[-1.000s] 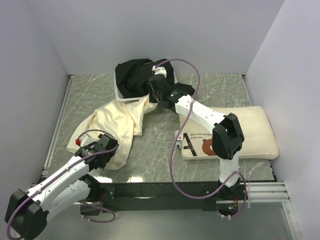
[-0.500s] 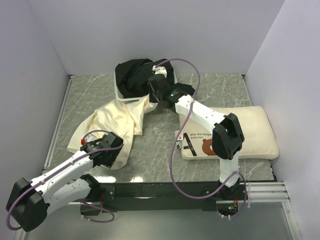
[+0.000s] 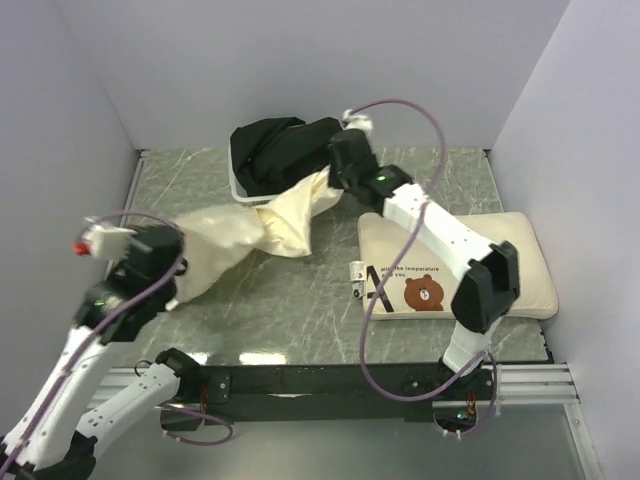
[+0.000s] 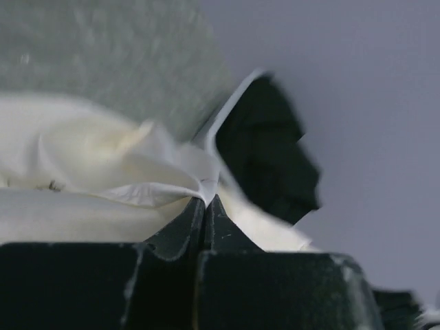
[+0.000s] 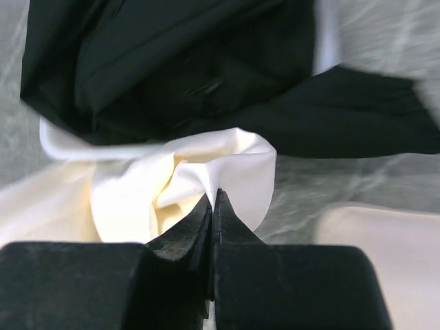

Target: Put the pillow into the pillowcase

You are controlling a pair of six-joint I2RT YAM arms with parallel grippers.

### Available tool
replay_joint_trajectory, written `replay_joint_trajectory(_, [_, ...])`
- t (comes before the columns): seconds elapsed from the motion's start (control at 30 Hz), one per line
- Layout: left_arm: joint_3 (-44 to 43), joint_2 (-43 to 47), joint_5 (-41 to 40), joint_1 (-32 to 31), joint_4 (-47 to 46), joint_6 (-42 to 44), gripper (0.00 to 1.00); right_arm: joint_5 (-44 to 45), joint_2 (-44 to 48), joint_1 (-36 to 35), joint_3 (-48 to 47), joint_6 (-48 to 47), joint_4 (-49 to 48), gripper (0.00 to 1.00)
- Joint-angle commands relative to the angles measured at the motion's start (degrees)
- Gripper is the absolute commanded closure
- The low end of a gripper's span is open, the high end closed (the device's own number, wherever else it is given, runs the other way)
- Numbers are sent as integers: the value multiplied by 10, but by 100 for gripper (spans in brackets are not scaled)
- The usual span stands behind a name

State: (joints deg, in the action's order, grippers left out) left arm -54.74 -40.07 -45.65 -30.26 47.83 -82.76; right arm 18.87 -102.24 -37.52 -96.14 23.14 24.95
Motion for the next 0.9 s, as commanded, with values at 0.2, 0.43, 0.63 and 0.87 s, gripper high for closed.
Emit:
replay_joint_trajectory(0.2, [-342,-57,-210,20,-126,339,99,11,190,111,32,32,31,100])
replay_joint_trajectory(0.43, [-386,-59,-215,20,-208,463,99,-43,245,155,60,32,26,98])
replay_joint_trajectory(0.63, [-457,-130,-120,19,-201,504,99,-68,186,21,47,-1,5,97])
replay_joint_trajectory(0.87, [-524,-222,185,19,-156,500,99,-138,82,-34,-19,-25,18,54])
